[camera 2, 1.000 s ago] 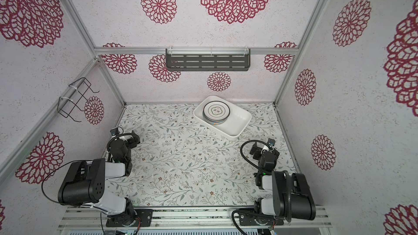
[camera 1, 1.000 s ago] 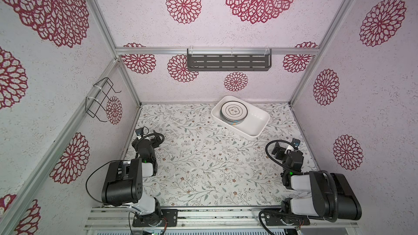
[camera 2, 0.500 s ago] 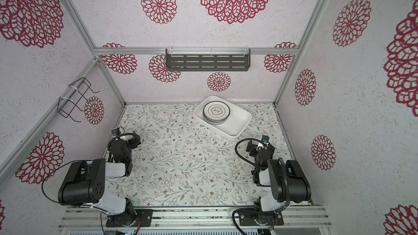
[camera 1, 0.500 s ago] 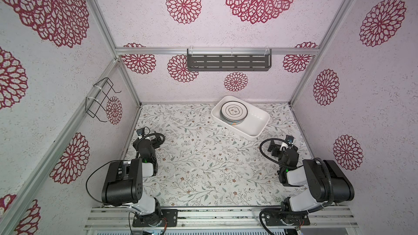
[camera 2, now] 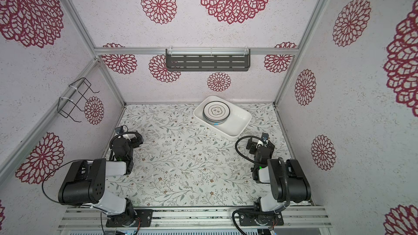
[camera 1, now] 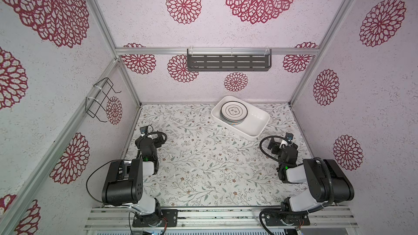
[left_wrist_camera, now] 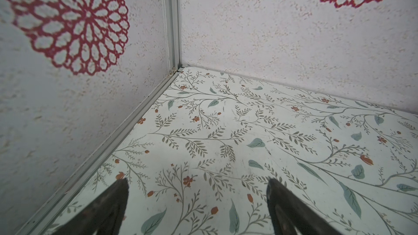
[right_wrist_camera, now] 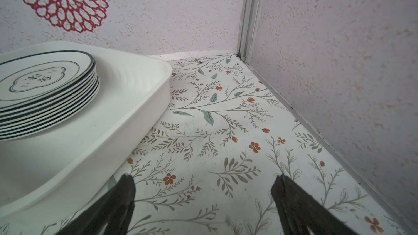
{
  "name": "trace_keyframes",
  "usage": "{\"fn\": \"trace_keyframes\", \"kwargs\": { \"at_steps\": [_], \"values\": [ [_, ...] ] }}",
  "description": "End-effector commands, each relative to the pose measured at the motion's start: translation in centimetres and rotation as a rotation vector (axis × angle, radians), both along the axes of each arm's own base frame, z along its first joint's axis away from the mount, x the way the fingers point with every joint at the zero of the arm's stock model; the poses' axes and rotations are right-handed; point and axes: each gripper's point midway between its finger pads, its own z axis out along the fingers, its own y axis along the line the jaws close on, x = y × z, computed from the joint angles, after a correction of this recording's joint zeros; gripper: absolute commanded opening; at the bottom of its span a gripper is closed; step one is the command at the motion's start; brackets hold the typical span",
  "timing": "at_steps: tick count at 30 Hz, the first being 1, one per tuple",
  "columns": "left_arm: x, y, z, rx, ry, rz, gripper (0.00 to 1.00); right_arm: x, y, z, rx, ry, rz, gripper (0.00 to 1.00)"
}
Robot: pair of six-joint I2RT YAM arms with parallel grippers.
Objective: Place the plates into the plastic bin on the countertop
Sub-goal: Reset both arms
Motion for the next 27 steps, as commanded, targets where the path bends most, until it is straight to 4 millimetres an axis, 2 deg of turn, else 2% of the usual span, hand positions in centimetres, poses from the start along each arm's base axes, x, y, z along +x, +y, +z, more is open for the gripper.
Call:
{"fn": "trace_keyframes", "kwargs": {
  "at_steps": [1, 27],
  "values": [
    [0.37, -0.29, 0.48, 0.012, -0.007, -0.017, 0.97, 0.15, -0.11, 0.97, -0.02, -0.03, -0.011, 0.99],
    [0.38, -0.29, 0.53, 0.01, -0.009, -0.019, 0.97, 0.15, -0.12, 0.99, -0.02, -0.032, -0.01, 0.99]
  ]
}}
